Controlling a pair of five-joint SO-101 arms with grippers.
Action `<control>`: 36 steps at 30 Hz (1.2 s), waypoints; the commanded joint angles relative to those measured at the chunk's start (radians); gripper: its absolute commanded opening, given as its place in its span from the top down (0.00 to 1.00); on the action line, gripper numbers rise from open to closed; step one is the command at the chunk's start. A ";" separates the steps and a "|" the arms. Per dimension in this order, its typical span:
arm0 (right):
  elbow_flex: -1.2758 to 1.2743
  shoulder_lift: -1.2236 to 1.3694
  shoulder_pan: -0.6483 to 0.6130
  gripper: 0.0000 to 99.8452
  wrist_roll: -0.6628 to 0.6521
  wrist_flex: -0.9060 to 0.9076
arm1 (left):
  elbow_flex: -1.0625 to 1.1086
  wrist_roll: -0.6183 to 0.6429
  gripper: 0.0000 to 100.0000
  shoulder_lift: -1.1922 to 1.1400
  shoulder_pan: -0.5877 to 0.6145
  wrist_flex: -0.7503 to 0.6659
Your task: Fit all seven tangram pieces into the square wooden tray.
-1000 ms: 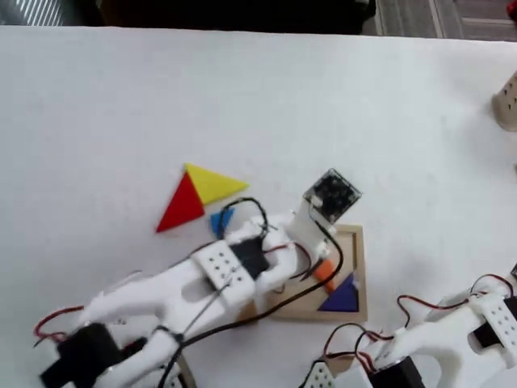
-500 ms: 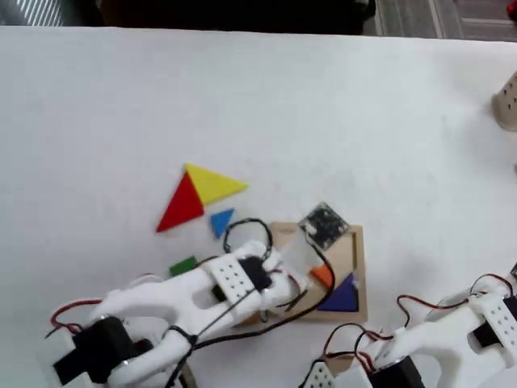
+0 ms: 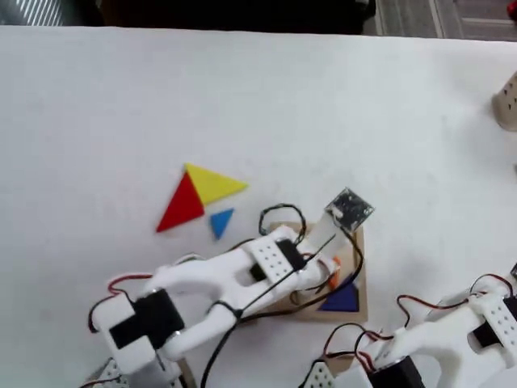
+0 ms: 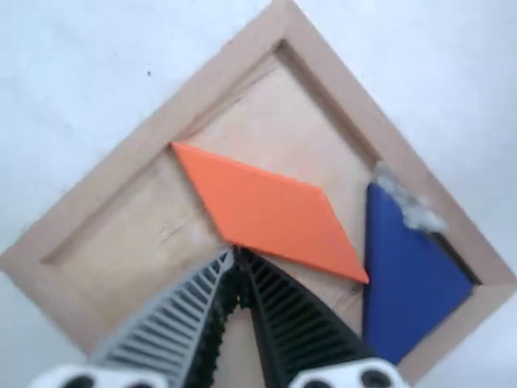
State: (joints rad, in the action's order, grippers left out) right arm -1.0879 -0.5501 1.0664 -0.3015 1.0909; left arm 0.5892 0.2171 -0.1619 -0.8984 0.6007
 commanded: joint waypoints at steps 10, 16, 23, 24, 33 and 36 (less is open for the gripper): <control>0.012 -0.028 -0.010 0.98 -0.011 -0.012 | -0.143 0.021 0.98 -0.039 0.001 -0.103; 0.012 -0.028 -0.010 0.98 -0.011 -0.012 | -0.143 0.023 0.98 -0.039 -0.019 -0.115; 0.012 -0.028 -0.010 0.98 -0.011 -0.012 | -0.107 0.020 0.98 -0.027 0.018 -0.114; 0.012 -0.028 -0.010 0.98 -0.011 -0.012 | -0.106 0.017 0.98 -0.028 0.019 -0.112; 0.012 -0.028 -0.010 0.98 -0.011 -0.012 | -0.084 0.021 0.98 -0.038 -0.071 -0.048; 0.012 -0.028 -0.010 0.98 -0.011 -0.012 | -0.094 0.021 0.98 -0.039 -0.071 -0.051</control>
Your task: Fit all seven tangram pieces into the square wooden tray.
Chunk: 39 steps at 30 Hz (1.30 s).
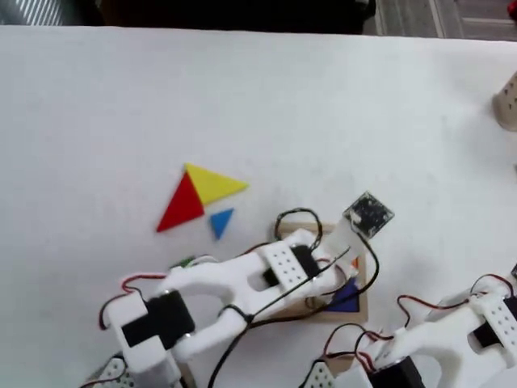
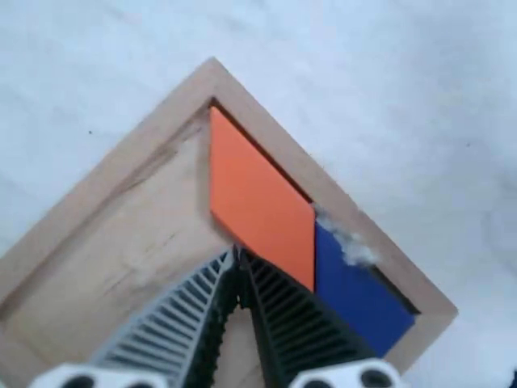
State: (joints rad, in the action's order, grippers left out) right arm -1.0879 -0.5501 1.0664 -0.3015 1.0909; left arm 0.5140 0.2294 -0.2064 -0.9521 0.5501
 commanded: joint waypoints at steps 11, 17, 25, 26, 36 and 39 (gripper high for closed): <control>0.012 -0.022 -0.039 0.98 -0.011 -0.012 | -0.014 0.011 0.98 0.004 -0.018 -0.121; 0.012 -0.022 -0.038 0.98 -0.011 -0.012 | -0.009 0.011 0.98 0.022 0.012 -0.112; 0.012 -0.021 -0.039 0.98 -0.011 -0.012 | 0.003 0.003 0.98 0.166 0.120 0.037; 0.012 -0.021 -0.039 0.98 -0.011 -0.012 | 0.011 0.002 0.98 0.185 0.136 0.051; -0.002 -0.028 -0.041 0.98 -0.011 -0.015 | 0.186 -0.118 0.97 0.513 0.320 0.115; -0.009 -0.028 -0.041 0.98 -0.011 -0.036 | 0.244 -0.209 0.97 0.680 0.409 0.206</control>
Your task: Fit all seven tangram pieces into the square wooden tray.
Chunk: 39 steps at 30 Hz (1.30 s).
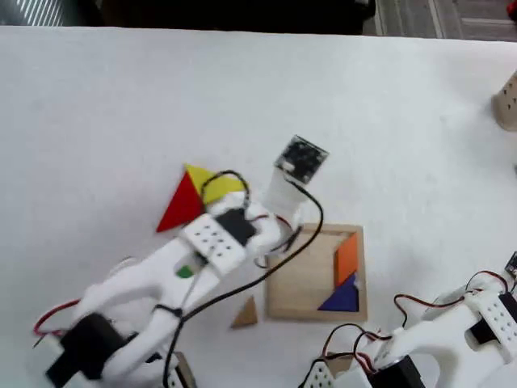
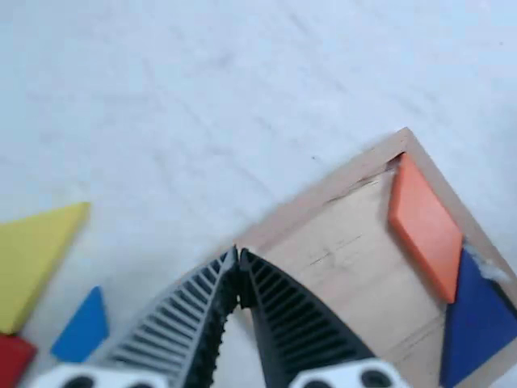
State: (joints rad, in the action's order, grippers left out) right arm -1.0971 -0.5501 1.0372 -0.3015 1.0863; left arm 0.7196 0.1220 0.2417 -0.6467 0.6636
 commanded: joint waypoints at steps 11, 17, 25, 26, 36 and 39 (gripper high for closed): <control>0.000 -0.022 -0.012 0.98 -0.011 -0.031 | 0.390 -0.153 0.97 0.765 0.518 0.229; -0.002 -0.022 -0.012 0.98 -0.011 -0.030 | 0.525 -0.146 0.77 0.835 0.558 0.258; -0.014 -0.028 -0.012 0.98 -0.011 -0.035 | 0.488 -0.092 0.68 0.834 0.567 0.285; -0.015 -0.028 -0.012 0.98 -0.011 -0.035 | 0.474 -0.083 0.69 0.831 0.578 0.285; -0.015 -0.028 -0.012 0.98 -0.011 -0.035 | 0.296 -0.068 0.77 0.440 0.578 0.285; -0.015 -0.028 -0.012 0.98 -0.011 -0.035 | 0.290 -0.068 0.77 0.394 0.515 0.285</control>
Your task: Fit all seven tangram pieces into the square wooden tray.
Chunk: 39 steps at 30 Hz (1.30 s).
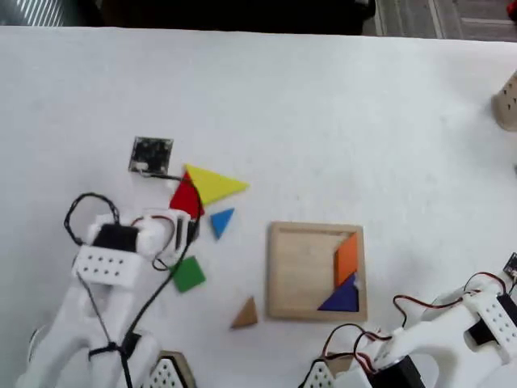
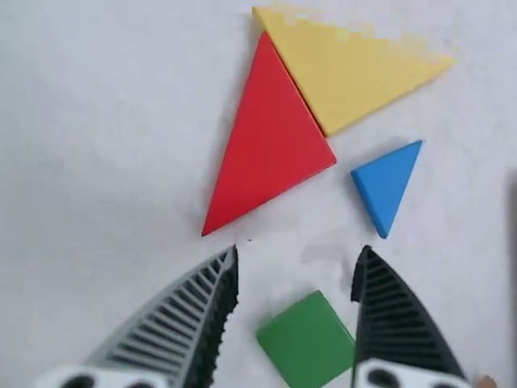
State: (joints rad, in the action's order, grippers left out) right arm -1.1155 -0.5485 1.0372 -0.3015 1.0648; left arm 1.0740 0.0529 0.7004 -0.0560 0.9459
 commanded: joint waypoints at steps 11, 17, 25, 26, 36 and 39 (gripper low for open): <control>0.003 -0.030 -0.012 0.98 -0.011 -0.015 | 0.018 0.002 0.77 -0.073 -0.191 -0.071; 0.003 -0.030 -0.013 0.98 -0.011 -0.015 | 0.020 0.015 0.67 -0.074 -0.148 -0.143; 0.003 -0.030 -0.013 0.98 -0.011 -0.015 | 0.005 0.075 0.66 -0.076 -0.211 -0.146; 0.003 -0.030 -0.013 0.98 -0.011 -0.015 | 0.005 0.075 0.66 -0.076 -0.209 -0.146; 0.003 -0.030 -0.013 0.98 -0.011 -0.015 | -0.126 0.077 0.66 -0.311 -0.208 -0.146; 0.003 -0.030 -0.013 0.98 -0.011 -0.015 | -0.198 0.075 0.66 -0.420 -0.208 -0.147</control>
State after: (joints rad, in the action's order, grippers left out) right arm -1.1155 -0.5485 1.0372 -0.3015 1.0648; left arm 0.9989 0.1235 0.3951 -0.2524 0.8170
